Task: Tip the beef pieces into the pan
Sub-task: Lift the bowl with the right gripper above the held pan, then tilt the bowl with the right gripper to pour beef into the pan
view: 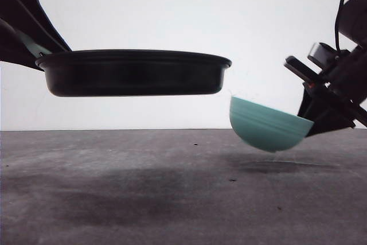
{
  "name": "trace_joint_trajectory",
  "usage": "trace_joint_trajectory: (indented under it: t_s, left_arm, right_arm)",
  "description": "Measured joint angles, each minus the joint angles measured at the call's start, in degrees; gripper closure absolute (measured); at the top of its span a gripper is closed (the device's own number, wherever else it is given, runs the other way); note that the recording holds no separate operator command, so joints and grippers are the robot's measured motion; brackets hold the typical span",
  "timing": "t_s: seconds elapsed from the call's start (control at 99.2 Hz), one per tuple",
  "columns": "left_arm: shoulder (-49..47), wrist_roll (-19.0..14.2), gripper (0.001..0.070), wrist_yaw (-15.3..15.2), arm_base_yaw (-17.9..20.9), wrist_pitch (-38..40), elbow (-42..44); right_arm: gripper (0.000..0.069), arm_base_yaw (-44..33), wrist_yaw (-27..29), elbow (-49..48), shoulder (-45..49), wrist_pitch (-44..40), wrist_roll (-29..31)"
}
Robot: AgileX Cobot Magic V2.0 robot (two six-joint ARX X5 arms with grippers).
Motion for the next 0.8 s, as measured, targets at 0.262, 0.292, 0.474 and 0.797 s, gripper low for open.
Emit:
trace_joint_trajectory:
  t_s: [0.262,0.292,0.474,0.797]
  left_arm:
    - [3.7,0.1,0.0654,0.0,-1.4,-1.1,0.0]
    - [4.4,0.0,0.0654,0.1,-1.8,-1.3,0.1]
    - [6.3,0.0,0.0654,-0.2,-4.9,-1.4,4.1]
    - [6.4,0.0,0.0654,-0.9,-6.2,-0.9,10.8]
  right_arm:
    - [0.0678,6.5,2.1,1.9,-12.9,-0.2,0.1]
    - [0.0678,7.9,3.1,2.4,-14.5,-0.2,0.1]
    - [0.0678,19.0,13.0,4.2,-23.1,-0.1,-0.3]
    - [0.0678,38.6,43.2,4.2,-26.6,-2.7,-11.1]
